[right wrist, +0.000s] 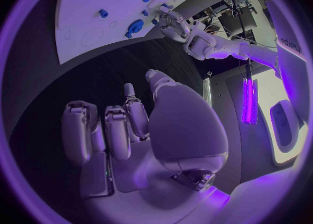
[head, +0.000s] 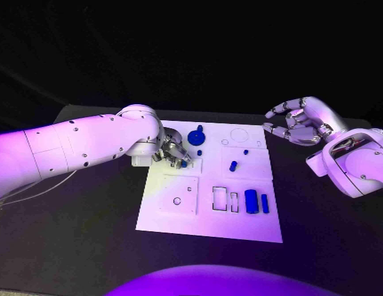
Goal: Assemble the parts on the task board
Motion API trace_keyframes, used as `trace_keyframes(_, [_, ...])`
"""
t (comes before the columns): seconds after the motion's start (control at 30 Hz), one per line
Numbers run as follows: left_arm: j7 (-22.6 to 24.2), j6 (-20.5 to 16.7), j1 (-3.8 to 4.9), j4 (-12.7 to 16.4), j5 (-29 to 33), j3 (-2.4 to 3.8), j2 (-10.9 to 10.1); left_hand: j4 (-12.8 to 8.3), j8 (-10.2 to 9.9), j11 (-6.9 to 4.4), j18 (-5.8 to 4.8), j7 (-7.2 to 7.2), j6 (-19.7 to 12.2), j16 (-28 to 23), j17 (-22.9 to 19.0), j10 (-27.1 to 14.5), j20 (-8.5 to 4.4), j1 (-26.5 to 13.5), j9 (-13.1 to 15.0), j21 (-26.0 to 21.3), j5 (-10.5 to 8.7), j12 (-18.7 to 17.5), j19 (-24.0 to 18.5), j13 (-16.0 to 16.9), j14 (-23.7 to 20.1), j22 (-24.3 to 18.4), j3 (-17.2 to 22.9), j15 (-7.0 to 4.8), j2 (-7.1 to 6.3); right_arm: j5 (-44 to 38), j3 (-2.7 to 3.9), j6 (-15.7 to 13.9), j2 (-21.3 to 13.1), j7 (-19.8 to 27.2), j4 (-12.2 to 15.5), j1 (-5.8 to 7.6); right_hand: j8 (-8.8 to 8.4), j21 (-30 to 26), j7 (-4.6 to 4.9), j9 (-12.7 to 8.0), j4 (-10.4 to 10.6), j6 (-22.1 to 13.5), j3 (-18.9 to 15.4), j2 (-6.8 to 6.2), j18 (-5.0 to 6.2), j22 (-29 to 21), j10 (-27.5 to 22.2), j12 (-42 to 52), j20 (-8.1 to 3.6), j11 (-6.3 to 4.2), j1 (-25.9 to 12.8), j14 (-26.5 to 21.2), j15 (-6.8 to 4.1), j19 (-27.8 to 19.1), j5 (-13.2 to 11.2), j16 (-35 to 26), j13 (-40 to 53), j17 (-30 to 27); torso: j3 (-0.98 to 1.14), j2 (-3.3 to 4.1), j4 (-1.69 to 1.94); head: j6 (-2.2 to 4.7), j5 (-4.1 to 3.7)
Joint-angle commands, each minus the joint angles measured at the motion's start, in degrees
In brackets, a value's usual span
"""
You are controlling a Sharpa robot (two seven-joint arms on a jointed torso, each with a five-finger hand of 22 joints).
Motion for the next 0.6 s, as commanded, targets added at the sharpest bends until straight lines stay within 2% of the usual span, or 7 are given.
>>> trace_keyframes(0.03, [0.34, 0.65, -0.09, 0.32, 0.08, 0.05, -0.05, 1.46, -0.29, -0.14, -0.95, 0.45, -0.56, 0.01, 11.71, -0.66, -0.23, -0.37, -0.01, -0.54, -0.4, -0.81, -0.07, -0.89, 5.11, -0.64, -2.79, -0.3, -1.3, -0.31, 0.0, -0.03, 0.0, 0.65, 0.06, -0.03, 0.17, -0.34, -0.08, 0.07, 0.07, -0.36, -0.08, -0.03, 0.75, 10.07, -0.04, -0.38, -0.23, -0.18, -0.69, 5.39, -0.22, 1.96, -0.14, -0.37, 3.69, 12.92, -0.01, -0.01, 0.03, 0.09, -0.03])
trace_keyframes(0.1, [0.37, 0.28, -0.09, 0.44, -0.06, 0.12, -0.21, 2.73, -0.26, -0.13, -0.88, 0.46, -0.94, -0.16, 11.36, -0.98, -0.26, 0.05, 0.1, -0.77, -0.4, -1.07, -0.24, -1.24, 5.02, -0.98, -5.2, -0.34, -1.79, -0.22, 0.0, -0.31, 0.0, 0.84, 0.05, -0.03, 0.18, -0.33, -0.08, 0.07, 0.1, -0.37, -0.09, -0.03, 0.75, 10.07, -0.03, -0.37, -0.23, -0.17, -0.75, 5.38, -0.22, 1.96, -0.15, -0.39, 3.7, 12.9, 0.0, 0.01, 0.02, 0.1, -0.01])
trace_keyframes(0.3, [0.47, -0.4, -0.08, 0.9, -0.43, 0.29, -0.66, 4.24, -0.15, -0.14, -0.85, 0.45, -1.24, -0.22, 11.24, -1.19, -0.3, 1.15, 0.22, -0.9, -0.54, -1.07, -0.27, -1.36, 4.99, -1.1, -7.43, -0.36, -1.92, -0.12, 0.0, -0.62, 0.02, 0.98, -0.03, -0.03, 0.24, -0.47, -0.07, 0.07, 0.17, -0.45, -0.26, -0.09, 0.77, 10.01, -0.07, -0.45, -0.24, -0.17, -1.3, 5.36, -0.22, 1.91, -0.47, -0.43, 3.62, 12.81, 0.0, -0.01, 0.01, 0.03, 0.03])
trace_keyframes(0.6, [0.63, -1.32, -0.07, 1.47, -0.75, 0.98, -0.98, 4.63, -0.12, -0.14, -0.84, 0.44, -1.28, -0.23, 11.2, -1.22, -0.3, 1.44, 0.25, -0.93, -0.55, -1.04, -0.28, -1.37, 4.98, -1.13, -7.82, -0.37, -1.8, 0.01, 0.0, -0.77, 0.04, 1.1, -0.1, -0.05, 0.33, -0.94, -0.09, 0.08, 0.2, -0.56, -0.46, -0.02, 0.88, 9.76, -0.53, -1.02, -0.24, -0.16, -2.05, 5.26, -0.22, 1.72, -0.96, -0.62, 3.12, 12.44, -0.05, -0.02, -0.02, 0.11, -0.05])
